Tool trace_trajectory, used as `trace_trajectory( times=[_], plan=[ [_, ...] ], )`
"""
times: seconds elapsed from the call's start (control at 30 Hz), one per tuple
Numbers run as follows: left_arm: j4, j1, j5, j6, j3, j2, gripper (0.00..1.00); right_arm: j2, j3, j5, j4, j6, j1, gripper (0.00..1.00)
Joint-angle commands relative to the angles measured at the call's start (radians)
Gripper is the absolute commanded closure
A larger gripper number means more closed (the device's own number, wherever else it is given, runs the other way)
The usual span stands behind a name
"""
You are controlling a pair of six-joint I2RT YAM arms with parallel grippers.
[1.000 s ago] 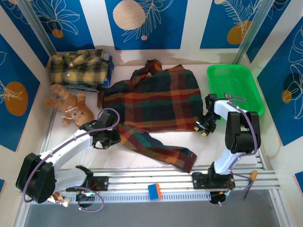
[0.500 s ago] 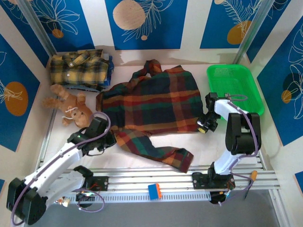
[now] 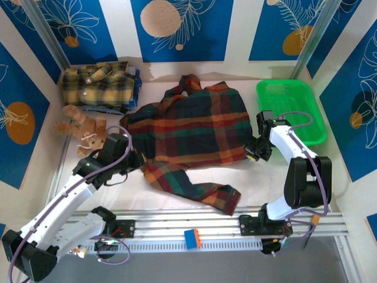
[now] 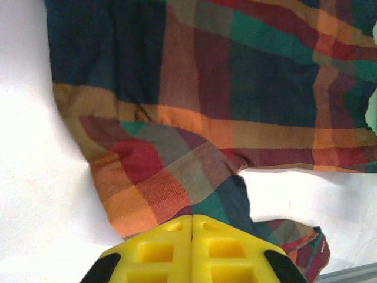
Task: Fold and stack the long sleeve shirts
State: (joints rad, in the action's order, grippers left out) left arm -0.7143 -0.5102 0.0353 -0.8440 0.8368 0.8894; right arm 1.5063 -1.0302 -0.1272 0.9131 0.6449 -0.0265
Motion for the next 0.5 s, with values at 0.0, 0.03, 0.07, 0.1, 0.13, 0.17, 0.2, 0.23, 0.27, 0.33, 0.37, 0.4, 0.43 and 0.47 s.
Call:
trace_trajectory(
  times=[0.0,0.03,0.07,0.1,0.13,0.17,0.2,0.23,0.27,0.33,0.37,0.4,0.43,0.47],
  plan=[
    [0.009,0.010,-0.012,0.046,0.055,0.041,1.00,-0.016,-0.041,0.021,0.042,-0.014,-0.006,1.00],
    [0.015,0.011,-0.011,0.051,0.061,0.051,1.00,-0.016,-0.049,0.022,0.043,-0.016,-0.005,1.00],
    [0.022,0.012,-0.008,0.054,0.065,0.060,1.00,-0.016,-0.056,0.024,0.046,-0.016,-0.005,1.00],
    [0.028,0.014,-0.004,0.056,0.067,0.067,1.00,-0.017,-0.065,0.026,0.049,-0.016,-0.005,1.00],
    [0.032,0.016,-0.002,0.057,0.070,0.074,1.00,-0.016,-0.072,0.028,0.050,-0.015,-0.006,1.00],
    [0.035,0.017,0.003,0.059,0.071,0.079,1.00,-0.016,-0.080,0.033,0.051,-0.016,-0.006,1.00],
    [0.024,0.019,0.011,0.056,0.073,0.083,1.00,-0.016,-0.085,0.035,0.052,-0.016,-0.006,1.00],
    [0.009,0.020,0.021,0.051,0.074,0.083,1.00,-0.014,-0.090,0.039,0.054,-0.017,-0.005,1.00],
    [-0.004,0.019,0.037,0.050,0.067,0.076,1.00,-0.011,-0.094,0.040,0.056,-0.019,-0.005,1.00],
    [-0.049,0.019,0.055,0.033,0.039,0.054,0.96,-0.012,-0.086,0.039,0.052,-0.018,-0.006,1.00],
    [-0.074,0.019,0.070,0.019,0.017,0.038,0.91,-0.010,-0.078,0.044,0.046,-0.017,-0.006,1.00],
    [-0.094,0.019,0.089,0.005,-0.009,0.023,0.83,-0.010,-0.073,0.048,0.043,-0.017,-0.005,1.00],
    [-0.107,0.016,0.111,-0.017,-0.042,0.002,0.74,-0.008,-0.068,0.048,0.043,-0.016,-0.007,1.00],
    [-0.115,0.011,0.124,-0.041,-0.079,-0.021,0.67,-0.008,-0.063,0.048,0.043,-0.016,-0.007,1.00]
  ],
)
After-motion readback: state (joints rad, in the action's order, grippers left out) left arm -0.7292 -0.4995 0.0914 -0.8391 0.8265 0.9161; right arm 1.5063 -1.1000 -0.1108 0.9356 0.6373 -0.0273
